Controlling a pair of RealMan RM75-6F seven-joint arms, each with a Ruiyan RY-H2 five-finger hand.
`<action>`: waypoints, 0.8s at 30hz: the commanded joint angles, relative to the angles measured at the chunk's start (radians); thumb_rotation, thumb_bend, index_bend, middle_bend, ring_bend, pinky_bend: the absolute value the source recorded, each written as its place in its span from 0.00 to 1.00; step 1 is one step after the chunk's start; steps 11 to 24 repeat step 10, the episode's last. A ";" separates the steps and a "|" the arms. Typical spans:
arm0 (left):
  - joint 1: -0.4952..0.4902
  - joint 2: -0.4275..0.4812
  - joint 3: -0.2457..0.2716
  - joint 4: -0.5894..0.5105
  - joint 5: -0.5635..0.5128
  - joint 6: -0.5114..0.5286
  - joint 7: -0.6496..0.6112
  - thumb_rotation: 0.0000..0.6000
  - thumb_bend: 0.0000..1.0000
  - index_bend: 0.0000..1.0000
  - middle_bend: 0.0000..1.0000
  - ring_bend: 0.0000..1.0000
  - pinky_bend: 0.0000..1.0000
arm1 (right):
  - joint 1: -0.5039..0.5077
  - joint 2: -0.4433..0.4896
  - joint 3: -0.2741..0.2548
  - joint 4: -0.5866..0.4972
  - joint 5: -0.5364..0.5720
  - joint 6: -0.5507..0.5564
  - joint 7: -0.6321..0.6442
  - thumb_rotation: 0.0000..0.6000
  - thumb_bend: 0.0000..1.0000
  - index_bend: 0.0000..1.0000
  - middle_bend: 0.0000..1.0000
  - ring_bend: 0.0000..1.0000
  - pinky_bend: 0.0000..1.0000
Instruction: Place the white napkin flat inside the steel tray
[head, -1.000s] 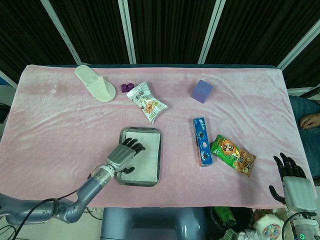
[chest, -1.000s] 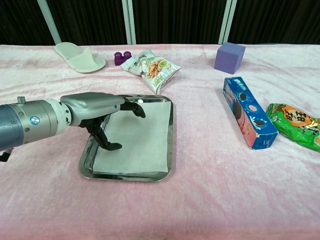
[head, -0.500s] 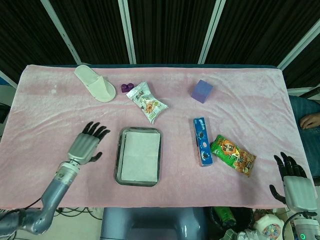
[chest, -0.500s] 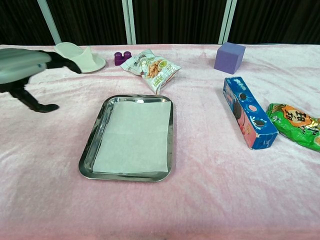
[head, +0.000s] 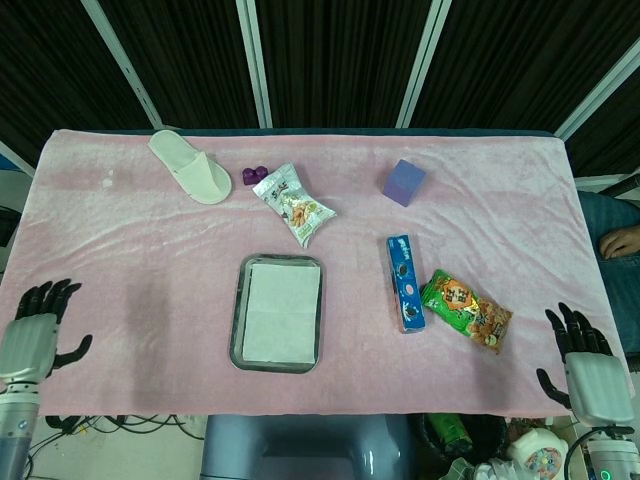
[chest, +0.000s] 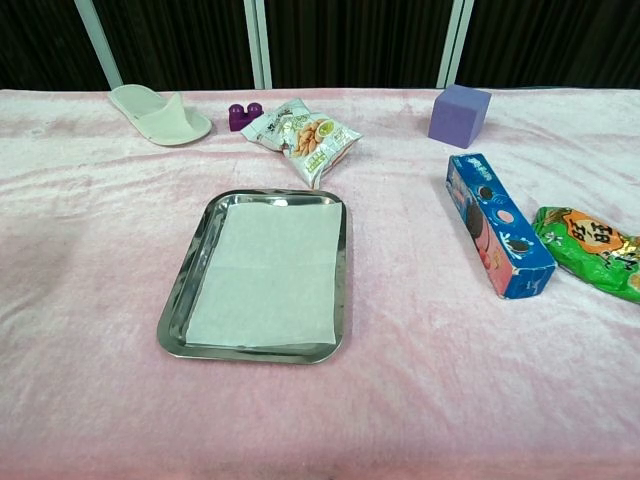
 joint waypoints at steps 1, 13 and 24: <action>0.040 0.026 0.001 0.028 0.033 0.030 -0.070 1.00 0.29 0.12 0.07 0.00 0.00 | 0.000 -0.003 -0.001 0.000 -0.002 0.000 0.001 1.00 0.25 0.00 0.00 0.05 0.16; 0.092 0.077 -0.033 -0.001 0.060 0.053 -0.098 1.00 0.29 0.12 0.08 0.00 0.00 | 0.006 -0.015 0.004 -0.012 0.006 -0.009 -0.021 1.00 0.25 0.00 0.00 0.05 0.16; 0.092 0.077 -0.033 -0.001 0.060 0.053 -0.098 1.00 0.29 0.12 0.08 0.00 0.00 | 0.006 -0.015 0.004 -0.012 0.006 -0.009 -0.021 1.00 0.25 0.00 0.00 0.05 0.16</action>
